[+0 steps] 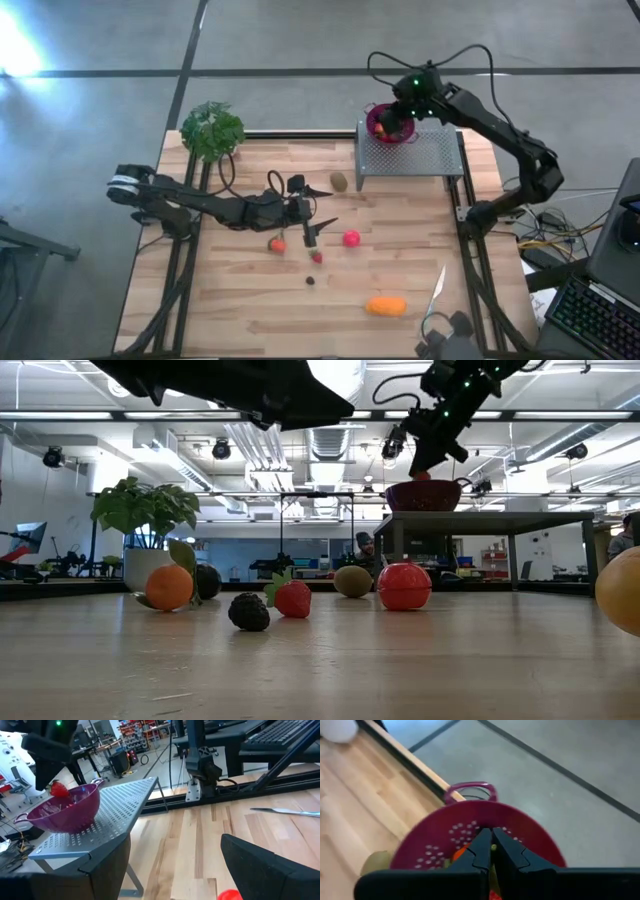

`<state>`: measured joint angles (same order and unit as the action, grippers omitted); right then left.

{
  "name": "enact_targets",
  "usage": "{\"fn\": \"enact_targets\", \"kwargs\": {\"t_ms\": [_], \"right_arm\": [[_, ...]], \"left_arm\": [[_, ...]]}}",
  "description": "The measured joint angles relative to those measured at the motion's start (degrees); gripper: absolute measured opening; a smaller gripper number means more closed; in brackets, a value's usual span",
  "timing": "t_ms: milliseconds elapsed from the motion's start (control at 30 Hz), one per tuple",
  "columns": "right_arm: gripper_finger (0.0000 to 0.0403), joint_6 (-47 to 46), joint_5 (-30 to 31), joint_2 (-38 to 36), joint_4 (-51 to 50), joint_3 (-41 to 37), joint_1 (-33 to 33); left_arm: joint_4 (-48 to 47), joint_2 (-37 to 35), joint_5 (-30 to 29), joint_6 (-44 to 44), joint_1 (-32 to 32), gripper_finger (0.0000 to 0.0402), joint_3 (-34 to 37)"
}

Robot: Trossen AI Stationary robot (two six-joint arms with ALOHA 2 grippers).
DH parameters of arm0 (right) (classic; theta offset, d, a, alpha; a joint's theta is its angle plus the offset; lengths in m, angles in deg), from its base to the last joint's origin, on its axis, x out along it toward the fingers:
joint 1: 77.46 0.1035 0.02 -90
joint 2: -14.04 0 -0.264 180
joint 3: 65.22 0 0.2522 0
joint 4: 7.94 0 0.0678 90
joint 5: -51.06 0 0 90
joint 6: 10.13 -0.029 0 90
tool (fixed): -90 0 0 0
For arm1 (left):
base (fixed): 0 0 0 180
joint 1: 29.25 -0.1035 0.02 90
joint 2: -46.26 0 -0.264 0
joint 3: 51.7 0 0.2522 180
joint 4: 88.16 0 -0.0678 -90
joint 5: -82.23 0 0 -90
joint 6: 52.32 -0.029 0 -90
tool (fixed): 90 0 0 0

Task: Pick & Place Fruit
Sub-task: Put the strawberry into the violet strainer bowl on the shelf

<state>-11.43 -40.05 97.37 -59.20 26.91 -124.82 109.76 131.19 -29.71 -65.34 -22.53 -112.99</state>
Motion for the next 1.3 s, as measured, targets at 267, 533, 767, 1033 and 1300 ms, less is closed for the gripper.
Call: {"fn": "enact_targets", "kwargs": {"t_ms": [267, 533, 767, 1033, 1300], "right_arm": [[0.0008, 0.62, 0.26, 1.82, 0.09, -1.09, -3.37], [0.0008, 3.23, 1.14, 1.92, 0.42, -2.27, -3.27], [0.0008, 3.91, 1.18, 1.94, 0.53, -3.14, -3.27], [0.0008, 4.0, 1.18, 1.95, 0.55, -3.41, -3.33], [0.0033, 4.45, 1.16, 1.95, 0.14, -3.41, -3.27]], "left_arm": [[-0.19, 0.0, 0.0, 0.08, 0.0, 0.0314, 0.0], [-0.19, 0.0, 0.0, 1.07, 0.0, 0.0314, 0.0], [-0.19, 0.0, 0.0, 1.18, 0.0, 0.0314, 0.0], [-0.19, 0.0, 0.0, 1.27, 0.0, 0.0314, 0.0], [-0.19, 0.0, 0.0, 1.25, 0.0, 0.0314, 0.0]]}}
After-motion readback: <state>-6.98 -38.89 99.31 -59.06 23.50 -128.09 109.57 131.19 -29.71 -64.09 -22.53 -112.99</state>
